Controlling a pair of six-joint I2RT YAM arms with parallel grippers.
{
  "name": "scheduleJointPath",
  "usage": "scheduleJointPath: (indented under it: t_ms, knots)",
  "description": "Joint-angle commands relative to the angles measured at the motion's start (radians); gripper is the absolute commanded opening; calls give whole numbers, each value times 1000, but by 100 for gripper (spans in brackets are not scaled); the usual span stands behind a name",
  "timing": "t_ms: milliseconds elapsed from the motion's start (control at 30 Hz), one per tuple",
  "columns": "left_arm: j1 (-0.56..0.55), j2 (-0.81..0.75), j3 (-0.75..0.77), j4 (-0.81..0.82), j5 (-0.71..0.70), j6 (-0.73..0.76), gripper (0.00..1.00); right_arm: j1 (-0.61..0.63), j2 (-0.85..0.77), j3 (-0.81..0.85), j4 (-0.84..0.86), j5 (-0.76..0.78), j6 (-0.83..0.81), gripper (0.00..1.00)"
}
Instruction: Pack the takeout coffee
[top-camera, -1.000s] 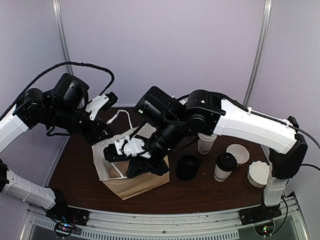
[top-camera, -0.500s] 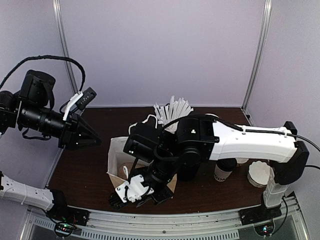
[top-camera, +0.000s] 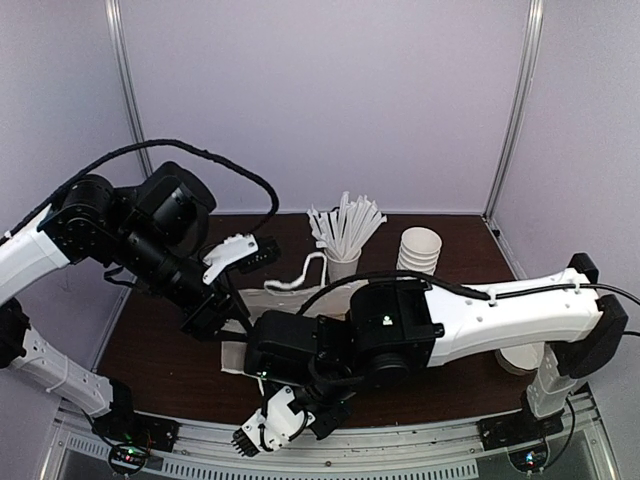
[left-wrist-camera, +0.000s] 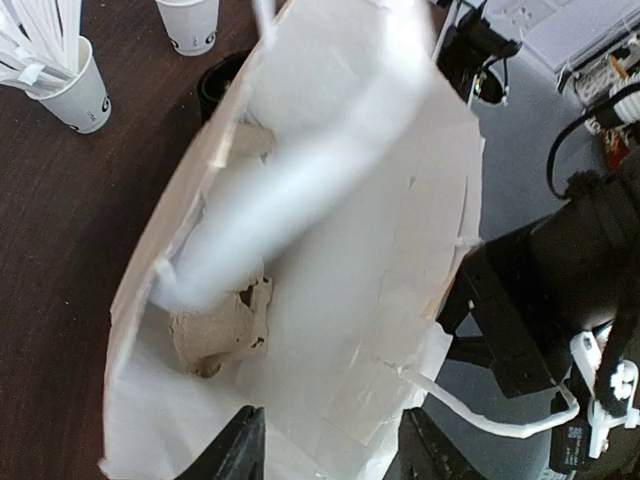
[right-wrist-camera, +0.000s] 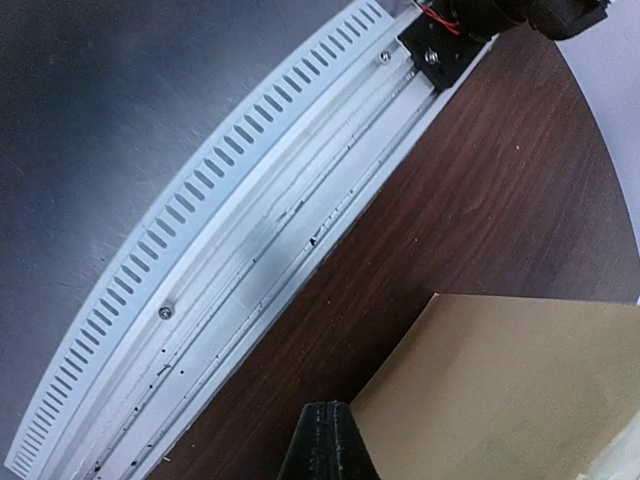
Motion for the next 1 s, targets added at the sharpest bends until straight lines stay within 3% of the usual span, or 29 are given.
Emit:
scheduleJointPath:
  t_ms: [0, 200, 400, 667, 967]
  knots:
    - [-72, 16, 44, -88, -132, 65, 50, 37, -7, -37, -1, 170, -21, 0]
    - [-122, 24, 146, -55, -196, 92, 54, 96, 20, -62, -4, 226, -67, 0]
    - [-135, 54, 54, -66, -273, 123, 54, 106, 46, -30, -6, 232, -69, 0]
    - [-276, 35, 130, -113, -443, 93, 53, 124, 90, 36, -9, 248, -78, 0]
    - [-327, 13, 32, -83, -297, 59, 47, 132, 94, 72, 1, 290, -80, 0]
